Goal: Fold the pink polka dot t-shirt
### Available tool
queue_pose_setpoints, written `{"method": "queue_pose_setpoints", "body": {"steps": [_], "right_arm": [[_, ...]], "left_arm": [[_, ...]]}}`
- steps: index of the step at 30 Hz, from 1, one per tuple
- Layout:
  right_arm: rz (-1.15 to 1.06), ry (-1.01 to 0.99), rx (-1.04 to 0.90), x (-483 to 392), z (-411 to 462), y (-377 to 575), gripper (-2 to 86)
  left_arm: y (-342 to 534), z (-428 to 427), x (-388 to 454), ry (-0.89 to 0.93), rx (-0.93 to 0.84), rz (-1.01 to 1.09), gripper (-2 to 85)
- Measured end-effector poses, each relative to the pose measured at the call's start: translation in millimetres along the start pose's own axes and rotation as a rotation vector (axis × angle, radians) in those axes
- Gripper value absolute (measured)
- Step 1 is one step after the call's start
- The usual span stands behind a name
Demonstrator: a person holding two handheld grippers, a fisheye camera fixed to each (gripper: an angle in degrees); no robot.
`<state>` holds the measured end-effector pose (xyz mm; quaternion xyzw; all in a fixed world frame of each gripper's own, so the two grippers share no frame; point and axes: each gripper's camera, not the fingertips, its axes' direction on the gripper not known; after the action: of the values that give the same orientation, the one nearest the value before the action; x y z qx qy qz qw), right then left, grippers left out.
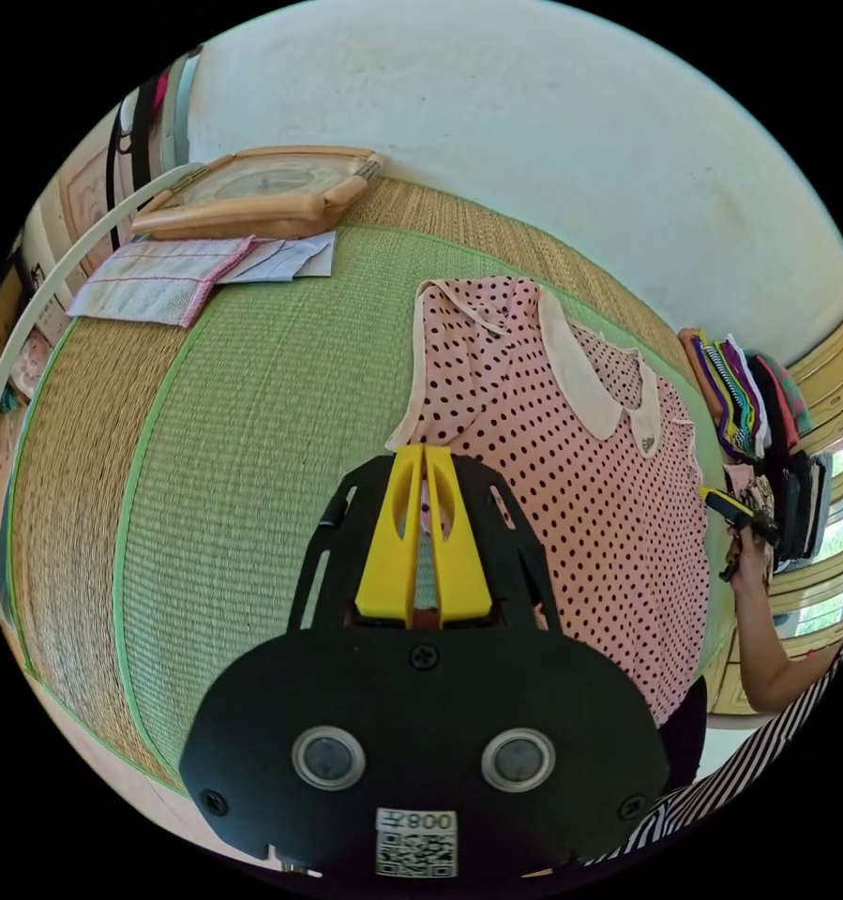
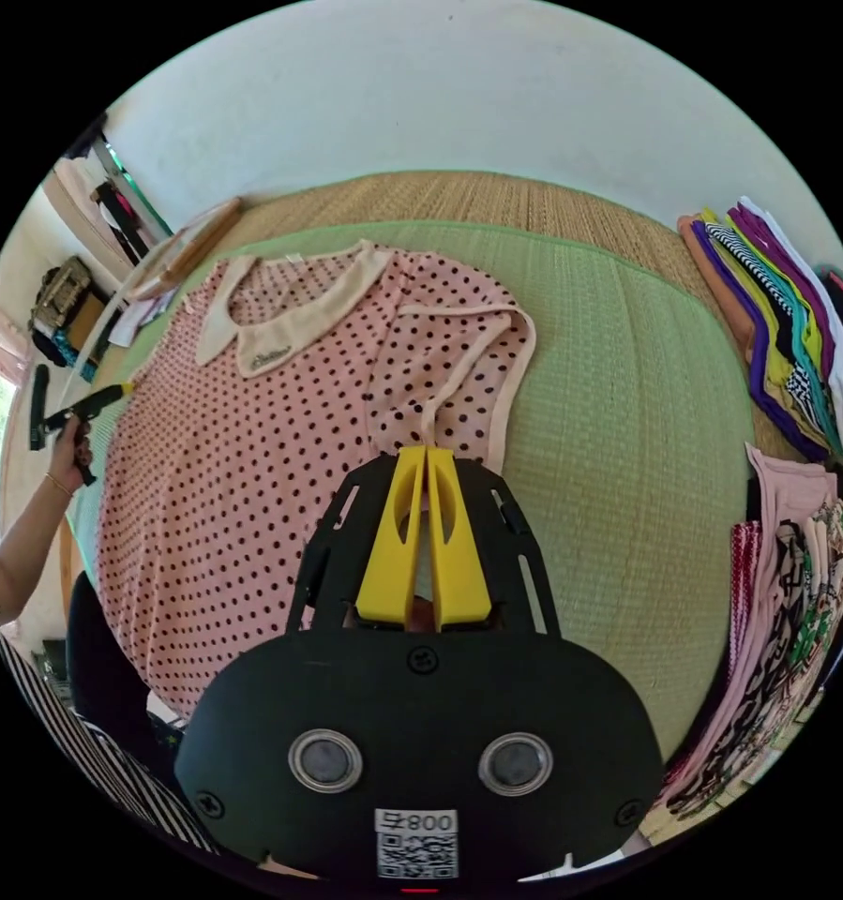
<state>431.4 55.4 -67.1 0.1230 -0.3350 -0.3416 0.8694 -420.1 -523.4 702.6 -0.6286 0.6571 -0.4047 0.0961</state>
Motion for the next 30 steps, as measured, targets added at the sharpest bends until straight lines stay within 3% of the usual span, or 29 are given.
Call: {"method": "queue_pose_setpoints", "body": {"steps": [8,14,21,30], "right_arm": [[0.053,0.028,0.040,20.8,0.6,-10.8,0.0],[0.017,-0.057,0.168,6.9,-13.0,-55.7,0.0],[0.003,-0.022,0.039,-1.7,57.6,-148.1,-0.2],[0.043,-0.083,0.085,13.7,54.9,-170.1,-0.2]], "left_arm": [[-11.5,-12.6,27.7,0.085,0.104,0.057,0.1],[-64.4,26.7,59.1,0.101,0.062,0.150,0.1],[-110.4,80.9,69.3,0.002,-0.003,0.153,0.1],[-99.0,77.5,65.1,-0.016,0.038,0.142,0.1]]}}
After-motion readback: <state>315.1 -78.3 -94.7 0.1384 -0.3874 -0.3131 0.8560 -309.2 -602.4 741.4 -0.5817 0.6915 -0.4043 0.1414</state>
